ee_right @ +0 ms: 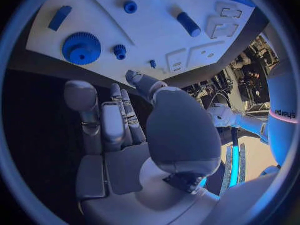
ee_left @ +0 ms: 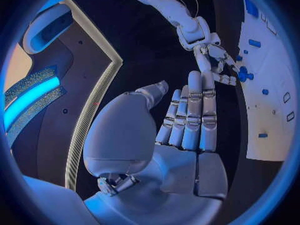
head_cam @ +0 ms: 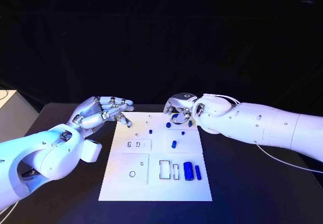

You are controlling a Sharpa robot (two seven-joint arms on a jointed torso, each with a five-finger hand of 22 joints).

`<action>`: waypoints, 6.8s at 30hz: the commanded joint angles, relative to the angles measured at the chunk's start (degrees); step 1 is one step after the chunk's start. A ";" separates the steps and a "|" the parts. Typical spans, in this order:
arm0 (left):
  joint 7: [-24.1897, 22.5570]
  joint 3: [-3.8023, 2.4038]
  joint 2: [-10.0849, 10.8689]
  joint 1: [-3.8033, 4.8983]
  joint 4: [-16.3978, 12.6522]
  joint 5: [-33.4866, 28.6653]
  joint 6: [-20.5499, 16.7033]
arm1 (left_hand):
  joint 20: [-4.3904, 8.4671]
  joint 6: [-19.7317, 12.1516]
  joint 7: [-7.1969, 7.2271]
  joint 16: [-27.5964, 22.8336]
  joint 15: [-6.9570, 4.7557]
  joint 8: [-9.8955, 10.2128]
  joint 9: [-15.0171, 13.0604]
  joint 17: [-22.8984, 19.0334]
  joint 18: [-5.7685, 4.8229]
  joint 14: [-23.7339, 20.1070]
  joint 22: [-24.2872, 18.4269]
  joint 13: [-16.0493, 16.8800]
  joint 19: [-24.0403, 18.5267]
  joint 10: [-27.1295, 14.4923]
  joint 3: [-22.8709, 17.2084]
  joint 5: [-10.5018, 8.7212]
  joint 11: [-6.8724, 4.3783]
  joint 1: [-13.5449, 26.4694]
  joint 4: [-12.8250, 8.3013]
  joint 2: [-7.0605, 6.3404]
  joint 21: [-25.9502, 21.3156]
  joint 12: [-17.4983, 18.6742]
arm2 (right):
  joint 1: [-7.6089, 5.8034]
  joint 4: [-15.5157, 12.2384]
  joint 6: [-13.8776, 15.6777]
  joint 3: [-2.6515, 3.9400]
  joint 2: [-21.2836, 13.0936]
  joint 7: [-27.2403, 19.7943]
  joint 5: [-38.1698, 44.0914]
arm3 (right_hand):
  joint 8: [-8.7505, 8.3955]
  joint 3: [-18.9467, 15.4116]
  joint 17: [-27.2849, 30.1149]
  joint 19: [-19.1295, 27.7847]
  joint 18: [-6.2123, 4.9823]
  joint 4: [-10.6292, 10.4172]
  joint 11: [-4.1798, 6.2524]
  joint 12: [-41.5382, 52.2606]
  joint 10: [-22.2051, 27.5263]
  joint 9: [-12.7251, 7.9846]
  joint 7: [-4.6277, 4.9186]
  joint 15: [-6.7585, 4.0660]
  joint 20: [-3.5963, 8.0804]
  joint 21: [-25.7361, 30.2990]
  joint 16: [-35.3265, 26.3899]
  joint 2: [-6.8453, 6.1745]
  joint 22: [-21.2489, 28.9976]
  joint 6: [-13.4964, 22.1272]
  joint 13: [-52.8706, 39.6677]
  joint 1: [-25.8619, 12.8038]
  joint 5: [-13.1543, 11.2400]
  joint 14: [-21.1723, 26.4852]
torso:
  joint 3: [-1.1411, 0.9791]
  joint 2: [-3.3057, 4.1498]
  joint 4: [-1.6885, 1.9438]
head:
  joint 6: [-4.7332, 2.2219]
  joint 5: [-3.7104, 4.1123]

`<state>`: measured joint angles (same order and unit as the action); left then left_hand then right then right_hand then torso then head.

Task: Assemble the parts on the task board

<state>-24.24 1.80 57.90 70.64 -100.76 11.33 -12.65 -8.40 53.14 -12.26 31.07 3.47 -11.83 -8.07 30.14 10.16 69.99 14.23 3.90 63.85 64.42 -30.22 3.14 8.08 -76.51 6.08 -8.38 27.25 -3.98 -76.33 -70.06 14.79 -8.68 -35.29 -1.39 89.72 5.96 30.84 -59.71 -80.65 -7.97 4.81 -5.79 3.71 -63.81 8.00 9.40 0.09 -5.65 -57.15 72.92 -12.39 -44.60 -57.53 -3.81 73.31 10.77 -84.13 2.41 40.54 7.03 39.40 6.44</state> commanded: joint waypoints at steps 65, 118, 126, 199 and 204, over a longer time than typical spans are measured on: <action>0.66 -0.35 -0.18 0.37 1.98 0.01 1.79 | -0.17 -0.61 -0.40 1.09 0.22 0.65 -0.07 0.84 -0.09 -1.70 0.64 -0.04 -1.55 -0.88 -0.44 0.17 0.33 0.73 -0.16 -0.02 1.12 0.32 | 1.35 1.73 13.23 0.12 3.59 6.09 5.81 | 7.93 5.68 -0.30 -4.60 4.63 -0.31 2.61 0.08 -10.71 8.16 -2.00 -1.67 1.66 -20.70 3.26 4.54 -27.53 -6.52 -2.75 2.77 -3.83 -0.71 | 0.48 2.66 1.37 | -0.85 -0.35; 0.46 -0.40 -1.38 0.47 2.48 0.02 1.98 | -0.23 -0.69 -0.46 1.28 0.26 0.71 -0.09 1.02 -0.06 -2.01 0.81 -0.02 -1.88 -1.00 -0.52 0.16 0.37 0.63 -0.26 0.05 1.37 0.29 | 2.04 12.62 9.15 0.33 13.17 7.88 5.39 | 8.20 5.59 -0.04 -4.02 4.48 -0.31 2.46 -0.09 -10.29 9.49 -1.91 -1.51 1.47 -20.56 3.36 3.73 -27.25 -5.53 -3.03 1.86 -4.12 -0.59 | 1.00 3.28 2.44 | -0.23 -1.28; 0.55 -0.41 -1.41 0.47 2.53 0.02 2.01 | -0.24 -0.69 -0.46 1.32 0.27 0.71 -0.09 1.06 -0.06 -2.06 0.85 -0.01 -1.93 -1.00 -0.53 0.16 0.38 0.61 -0.27 0.08 1.42 0.28 | 2.05 12.86 8.82 0.32 13.56 7.84 5.48 | 8.05 5.69 0.01 -3.88 4.46 -0.32 2.33 -0.19 -9.76 9.75 -1.79 -1.41 1.39 -20.56 3.38 3.53 -27.26 -4.96 -3.01 1.70 -4.09 -0.55 | 1.04 3.36 2.26 | -0.30 -1.47; 0.89 -0.39 -1.26 0.46 5.08 -0.03 2.14 | -0.29 -0.73 -0.47 1.44 0.30 0.75 -0.11 1.17 -0.05 -2.23 0.97 0.00 -2.12 -1.06 -0.49 0.13 0.40 0.64 -0.30 0.02 1.59 0.26 | 0.65 -0.08 1.15 1.32 -6.56 7.82 -13.06 | 1.45 -27.17 -28.54 -5.34 5.54 -21.27 0.60 83.40 -21.78 10.14 0.62 0.64 -0.72 -24.45 16.59 4.22 -34.94 5.68 -81.65 12.75 5.92 -5.46 | 0.63 3.08 1.67 | -0.41 -0.43; 0.89 -0.39 -1.25 0.46 5.16 -0.03 2.15 | -0.32 -0.71 -0.45 1.56 0.30 0.74 -0.13 1.26 -0.03 -2.32 1.07 0.02 -2.26 -1.04 -0.48 0.13 0.39 0.66 -0.31 0.03 1.74 0.23 | 0.77 1.33 0.86 1.27 -5.75 7.70 -14.21 | 1.51 -25.53 -28.62 -5.29 5.55 -21.13 0.57 83.38 -21.77 10.08 0.67 0.67 -0.75 -24.59 16.61 4.74 -35.14 5.77 -81.68 13.05 4.48 -5.47 | 0.66 3.06 1.65 | -0.50 -0.48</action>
<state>-23.02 1.46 56.75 71.03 -95.54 11.31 -11.46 -8.60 52.72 -12.66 32.51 3.71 -11.40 -8.11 31.36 10.15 68.18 15.26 3.89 62.03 63.58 -30.52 3.14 8.50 -76.51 5.77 -8.38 28.62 -3.98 -75.63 -68.96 17.05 -7.41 -41.14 6.09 76.73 7.30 5.00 -74.94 -83.92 -3.48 -16.43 -5.40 86.92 -83.91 18.07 9.94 0.32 -6.25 -81.35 89.15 -8.14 -74.94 -51.48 -74.93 86.25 15.43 -83.93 3.05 43.62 8.65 38.96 6.00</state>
